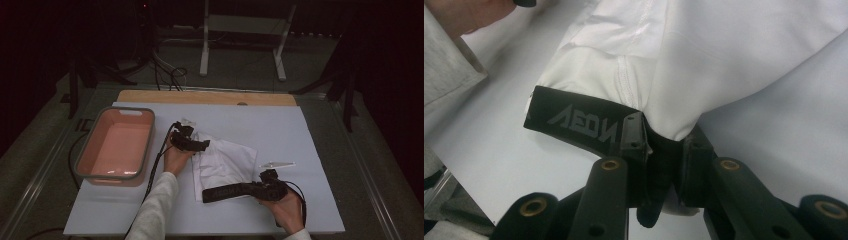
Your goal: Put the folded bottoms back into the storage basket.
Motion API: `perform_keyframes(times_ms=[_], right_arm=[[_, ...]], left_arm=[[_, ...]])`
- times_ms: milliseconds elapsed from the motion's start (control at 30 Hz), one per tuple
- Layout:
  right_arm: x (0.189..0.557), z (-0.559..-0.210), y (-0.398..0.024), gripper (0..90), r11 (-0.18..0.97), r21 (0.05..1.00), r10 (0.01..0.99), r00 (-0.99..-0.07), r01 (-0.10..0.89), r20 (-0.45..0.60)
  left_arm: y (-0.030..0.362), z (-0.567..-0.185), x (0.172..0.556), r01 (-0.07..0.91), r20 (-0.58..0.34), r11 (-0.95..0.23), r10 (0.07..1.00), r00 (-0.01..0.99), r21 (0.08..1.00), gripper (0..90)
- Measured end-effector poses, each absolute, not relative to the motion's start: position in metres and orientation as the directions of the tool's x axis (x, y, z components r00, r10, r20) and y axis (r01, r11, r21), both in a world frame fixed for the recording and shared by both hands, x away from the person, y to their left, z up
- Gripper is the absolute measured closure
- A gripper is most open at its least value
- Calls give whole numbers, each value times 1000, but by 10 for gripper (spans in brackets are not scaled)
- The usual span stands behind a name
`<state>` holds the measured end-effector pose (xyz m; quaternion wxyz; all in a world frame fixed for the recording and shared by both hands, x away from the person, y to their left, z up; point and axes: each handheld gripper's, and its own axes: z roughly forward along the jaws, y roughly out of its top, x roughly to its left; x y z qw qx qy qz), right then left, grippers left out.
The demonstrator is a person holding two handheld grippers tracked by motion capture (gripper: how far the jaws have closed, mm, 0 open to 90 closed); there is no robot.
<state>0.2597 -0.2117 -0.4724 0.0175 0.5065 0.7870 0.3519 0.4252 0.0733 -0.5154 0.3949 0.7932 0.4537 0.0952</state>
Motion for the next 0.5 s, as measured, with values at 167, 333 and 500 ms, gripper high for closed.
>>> perform_keyframes(times_ms=[167,333,500], right_arm=[[260,-472,-211,776,238,574,810,-486,784,327],[260,-472,-211,777,240,574,809,-488,783,328],[259,-470,-210,777,242,577,806,-492,780,328]], left_arm=[[71,-522,428,682,-214,-278,812,543,676,184],[70,-523,426,688,-265,-272,779,568,673,506],[71,-519,424,679,-312,-259,739,598,687,772]])
